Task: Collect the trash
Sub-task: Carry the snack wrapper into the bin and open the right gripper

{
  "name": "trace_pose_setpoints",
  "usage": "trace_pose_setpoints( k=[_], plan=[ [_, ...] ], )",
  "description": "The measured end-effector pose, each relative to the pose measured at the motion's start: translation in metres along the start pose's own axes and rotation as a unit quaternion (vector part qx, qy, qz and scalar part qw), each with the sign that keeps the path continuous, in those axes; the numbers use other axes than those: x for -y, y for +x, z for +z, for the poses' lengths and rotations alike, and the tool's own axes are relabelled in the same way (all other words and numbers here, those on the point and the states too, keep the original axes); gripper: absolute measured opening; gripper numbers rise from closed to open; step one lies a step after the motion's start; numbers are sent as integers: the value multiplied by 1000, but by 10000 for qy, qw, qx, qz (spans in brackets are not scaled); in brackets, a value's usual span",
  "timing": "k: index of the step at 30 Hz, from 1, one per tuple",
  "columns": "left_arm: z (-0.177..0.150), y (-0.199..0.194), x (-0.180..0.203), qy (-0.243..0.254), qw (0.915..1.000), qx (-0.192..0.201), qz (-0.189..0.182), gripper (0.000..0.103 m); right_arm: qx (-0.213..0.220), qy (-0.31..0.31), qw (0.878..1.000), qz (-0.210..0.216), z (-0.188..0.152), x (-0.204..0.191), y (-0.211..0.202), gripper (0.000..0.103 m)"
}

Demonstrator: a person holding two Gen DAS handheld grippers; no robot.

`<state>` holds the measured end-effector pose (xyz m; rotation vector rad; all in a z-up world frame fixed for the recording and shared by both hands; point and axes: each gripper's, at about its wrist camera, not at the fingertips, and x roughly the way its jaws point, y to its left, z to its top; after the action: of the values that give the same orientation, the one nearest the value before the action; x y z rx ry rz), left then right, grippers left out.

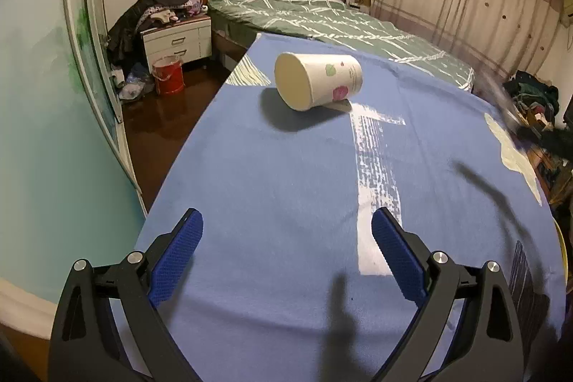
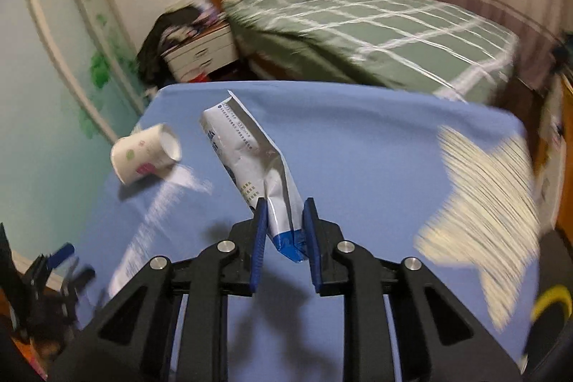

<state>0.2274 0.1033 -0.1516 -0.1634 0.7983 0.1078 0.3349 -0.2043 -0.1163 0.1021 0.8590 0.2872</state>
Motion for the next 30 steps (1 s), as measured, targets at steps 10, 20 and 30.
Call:
trace_pose_setpoints(
  k=[10, 20, 30],
  plan=[
    [1, -4, 11, 238, 9990, 100, 354, 94, 546, 1891, 9617, -1910, -101, 156, -100, 20],
    [20, 10, 49, 463, 9987, -206, -16, 94, 537, 2772, 9275, -2449, -162, 233, -134, 45],
    [65, 40, 73, 176, 9979, -227, 587, 98, 787, 2652, 9377, -2104, -168, 252, -141, 54]
  ],
)
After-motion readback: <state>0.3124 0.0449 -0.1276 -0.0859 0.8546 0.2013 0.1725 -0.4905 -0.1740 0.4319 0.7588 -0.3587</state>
